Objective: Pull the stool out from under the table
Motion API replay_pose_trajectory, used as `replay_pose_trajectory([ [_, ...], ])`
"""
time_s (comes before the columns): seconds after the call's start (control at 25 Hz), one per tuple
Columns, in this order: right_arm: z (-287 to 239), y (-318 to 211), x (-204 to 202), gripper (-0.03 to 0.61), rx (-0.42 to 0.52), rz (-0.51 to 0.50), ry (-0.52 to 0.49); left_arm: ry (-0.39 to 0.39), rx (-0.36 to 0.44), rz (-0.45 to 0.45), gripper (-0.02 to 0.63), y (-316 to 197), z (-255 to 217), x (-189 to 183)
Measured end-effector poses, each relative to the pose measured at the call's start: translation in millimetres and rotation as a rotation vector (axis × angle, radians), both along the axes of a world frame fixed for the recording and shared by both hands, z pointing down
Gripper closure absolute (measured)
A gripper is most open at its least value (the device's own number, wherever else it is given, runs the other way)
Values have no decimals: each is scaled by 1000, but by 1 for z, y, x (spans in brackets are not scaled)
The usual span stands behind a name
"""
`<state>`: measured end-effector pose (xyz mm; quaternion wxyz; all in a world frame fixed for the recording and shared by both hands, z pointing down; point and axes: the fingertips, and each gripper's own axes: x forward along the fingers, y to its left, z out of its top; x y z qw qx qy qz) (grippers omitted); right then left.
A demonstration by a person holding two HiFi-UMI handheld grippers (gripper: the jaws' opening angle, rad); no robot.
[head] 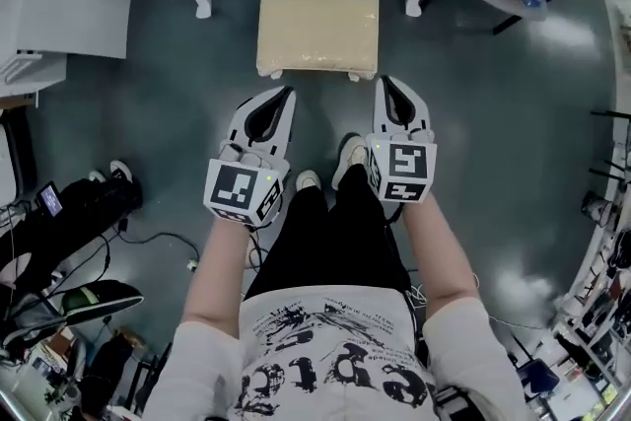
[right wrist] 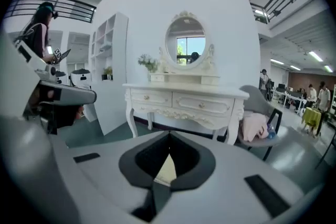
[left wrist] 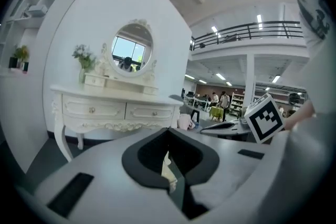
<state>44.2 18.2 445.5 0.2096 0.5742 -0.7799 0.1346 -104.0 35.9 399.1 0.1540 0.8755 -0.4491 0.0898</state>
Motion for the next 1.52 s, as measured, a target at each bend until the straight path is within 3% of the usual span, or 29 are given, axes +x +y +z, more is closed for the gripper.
replay_pose_trajectory([
  [0.2, -132, 8, -15, 561, 183, -48, -1, 37, 155, -3, 597, -4, -112, -12],
  [0.4, -233, 43, -21, 561, 301, -47, -79, 33, 204, -58, 597, 18, -189, -32],
  [0.56, -284, 60, -22, 563, 356, -53, -99, 37, 281, -73, 597, 28, -245, -40],
  [0.76, -316, 75, -20, 563, 389, -49, -123, 32, 349, -78, 597, 43, -286, -46],
  [1.16, -349, 89, -27, 563, 432, -72, -149, 44, 403, -75, 597, 68, -324, -41],
  [1.52, -352, 89, -31, 563, 428, -88, -157, 37, 394, -89, 597, 69, -321, -46],
])
